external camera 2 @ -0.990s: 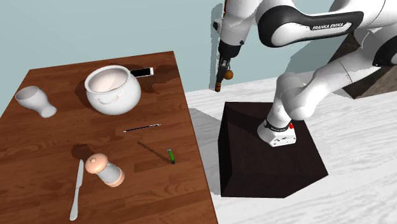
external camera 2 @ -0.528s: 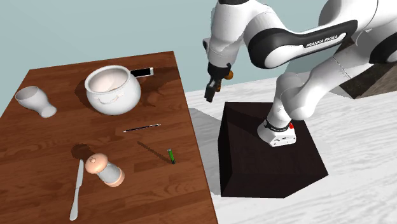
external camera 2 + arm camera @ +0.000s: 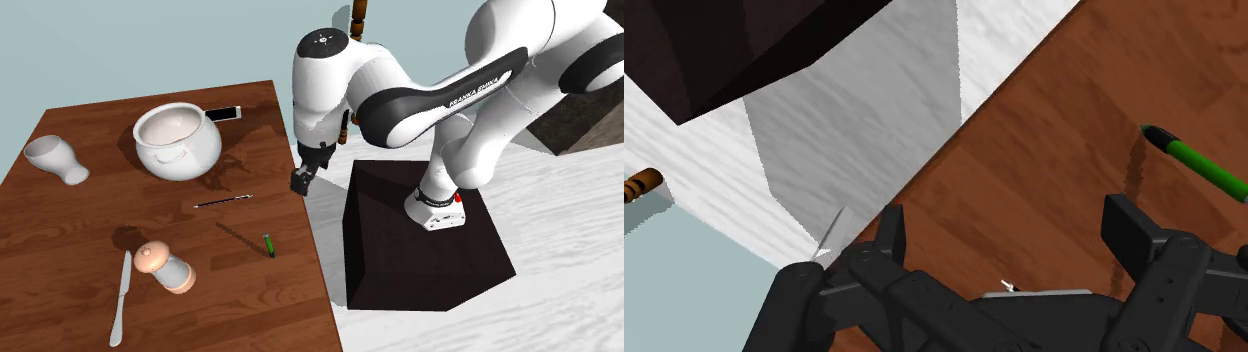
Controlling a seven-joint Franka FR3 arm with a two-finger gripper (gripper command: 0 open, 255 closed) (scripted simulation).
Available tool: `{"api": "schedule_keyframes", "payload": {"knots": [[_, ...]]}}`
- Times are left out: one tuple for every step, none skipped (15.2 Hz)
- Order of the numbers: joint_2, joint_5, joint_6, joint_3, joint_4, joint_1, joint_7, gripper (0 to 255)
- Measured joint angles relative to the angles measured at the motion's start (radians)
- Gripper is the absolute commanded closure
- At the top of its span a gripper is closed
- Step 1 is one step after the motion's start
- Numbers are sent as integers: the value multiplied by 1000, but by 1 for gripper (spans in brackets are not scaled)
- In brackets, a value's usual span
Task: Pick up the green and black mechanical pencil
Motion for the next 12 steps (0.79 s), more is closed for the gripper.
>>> {"api": "schedule_keyframes", "payload": {"knots": [[35,-2,5,17,26,-2,37,0],[69,-5,21,34,39,-3,75,0],[109,-12,23,49,73,-6,110,0],[159,-23,31,65,110,-9,149,0],[190,-28,36,79,131,-7,188,0],[237,-41,34,93,174,-6,227,0],[285,-56,44,108,204,-2,270,0],[313,-63,45,115,225,0,302,0],[358,-79,36,124,273,5,339,0],[400,-94,37,130,308,10,375,0],[448,-112,35,137,350,21,415,0],[489,-127,28,141,392,31,449,0]]}}
